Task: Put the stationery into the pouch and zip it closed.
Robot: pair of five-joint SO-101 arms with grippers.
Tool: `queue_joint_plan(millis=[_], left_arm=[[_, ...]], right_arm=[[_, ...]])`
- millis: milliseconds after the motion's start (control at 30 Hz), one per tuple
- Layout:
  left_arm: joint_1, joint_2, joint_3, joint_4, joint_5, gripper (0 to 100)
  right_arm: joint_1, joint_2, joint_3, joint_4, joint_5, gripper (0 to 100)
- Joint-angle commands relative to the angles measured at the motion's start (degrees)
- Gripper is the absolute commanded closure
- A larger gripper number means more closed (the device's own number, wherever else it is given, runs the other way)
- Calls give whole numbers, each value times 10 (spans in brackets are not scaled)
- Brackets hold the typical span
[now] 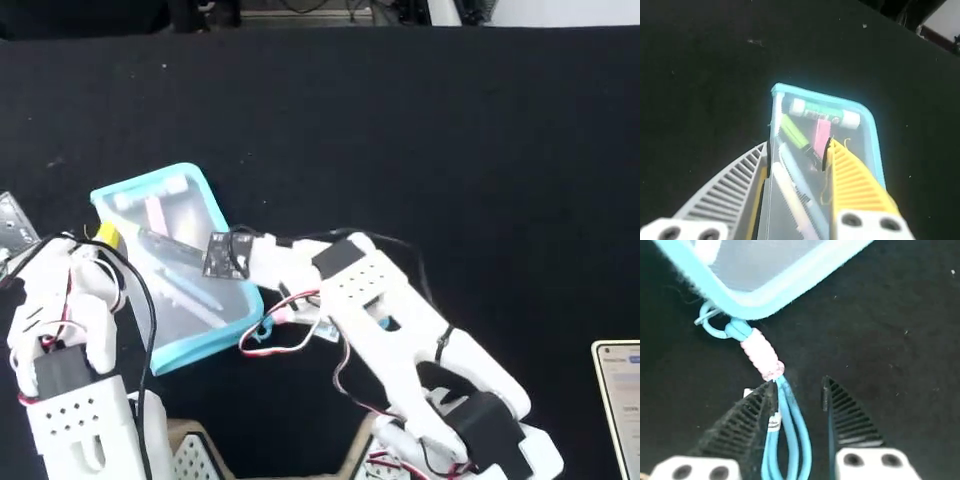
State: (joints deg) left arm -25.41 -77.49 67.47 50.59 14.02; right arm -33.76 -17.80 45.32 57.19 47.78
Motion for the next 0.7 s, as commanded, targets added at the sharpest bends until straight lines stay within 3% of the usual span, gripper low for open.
queue_joint_plan(millis=[0, 333, 667], left_arm=[[10, -7, 6, -16, 10, 805], [15, -7, 38, -16, 34, 805], [-30, -7, 44, -17, 34, 805]], right_arm=[[-6, -1, -6, -25, 33, 860], [-76, 0, 38, -48, 33, 860], [-85, 0, 131, -190, 33, 860]])
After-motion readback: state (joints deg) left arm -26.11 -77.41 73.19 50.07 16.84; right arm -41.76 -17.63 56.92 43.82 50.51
